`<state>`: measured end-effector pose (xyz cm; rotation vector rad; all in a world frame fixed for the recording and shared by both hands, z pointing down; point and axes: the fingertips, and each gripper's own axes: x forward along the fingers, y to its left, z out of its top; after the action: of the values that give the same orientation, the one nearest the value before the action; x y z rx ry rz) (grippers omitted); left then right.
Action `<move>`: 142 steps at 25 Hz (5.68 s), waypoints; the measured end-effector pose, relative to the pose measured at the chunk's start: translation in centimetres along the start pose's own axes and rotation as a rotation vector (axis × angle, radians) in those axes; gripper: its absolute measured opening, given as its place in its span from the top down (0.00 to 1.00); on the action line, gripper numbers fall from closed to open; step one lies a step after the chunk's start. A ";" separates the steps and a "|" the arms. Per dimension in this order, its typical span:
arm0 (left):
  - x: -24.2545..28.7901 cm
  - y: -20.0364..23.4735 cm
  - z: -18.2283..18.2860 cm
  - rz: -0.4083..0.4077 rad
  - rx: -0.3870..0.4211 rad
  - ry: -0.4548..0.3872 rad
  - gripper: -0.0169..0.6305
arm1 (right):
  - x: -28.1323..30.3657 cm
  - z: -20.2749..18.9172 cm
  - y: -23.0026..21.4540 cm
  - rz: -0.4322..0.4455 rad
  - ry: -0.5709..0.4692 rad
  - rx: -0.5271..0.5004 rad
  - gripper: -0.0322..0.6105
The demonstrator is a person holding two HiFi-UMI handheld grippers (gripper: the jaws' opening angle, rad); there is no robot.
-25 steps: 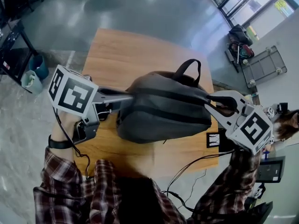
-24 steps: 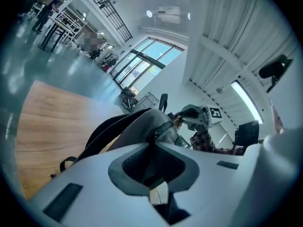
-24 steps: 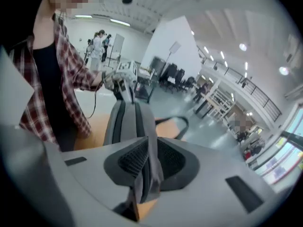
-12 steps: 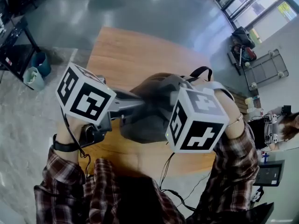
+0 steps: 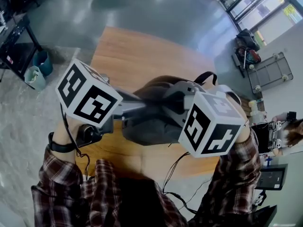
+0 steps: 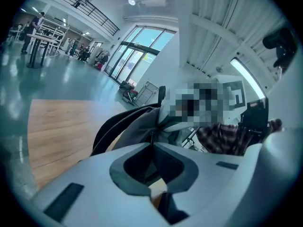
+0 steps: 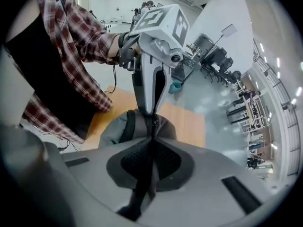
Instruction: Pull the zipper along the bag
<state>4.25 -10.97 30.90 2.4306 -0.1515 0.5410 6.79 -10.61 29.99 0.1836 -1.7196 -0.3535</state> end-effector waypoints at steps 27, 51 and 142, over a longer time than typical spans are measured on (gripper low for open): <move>-1.4 3.9 -3.4 0.094 -0.105 0.029 0.96 | -1.7 -0.6 -0.1 0.033 -0.174 0.077 0.92; 2.9 1.7 -2.5 -0.005 -0.073 0.008 0.96 | 1.4 -2.1 2.5 0.051 0.194 -0.095 0.90; -6.3 -0.1 5.1 0.585 0.156 -0.610 0.95 | -9.6 3.5 -5.3 -0.552 -0.935 1.098 0.90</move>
<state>0.30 -14.15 24.57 2.6192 -1.1318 0.0238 4.73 -12.08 18.75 1.4996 -2.6172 0.2124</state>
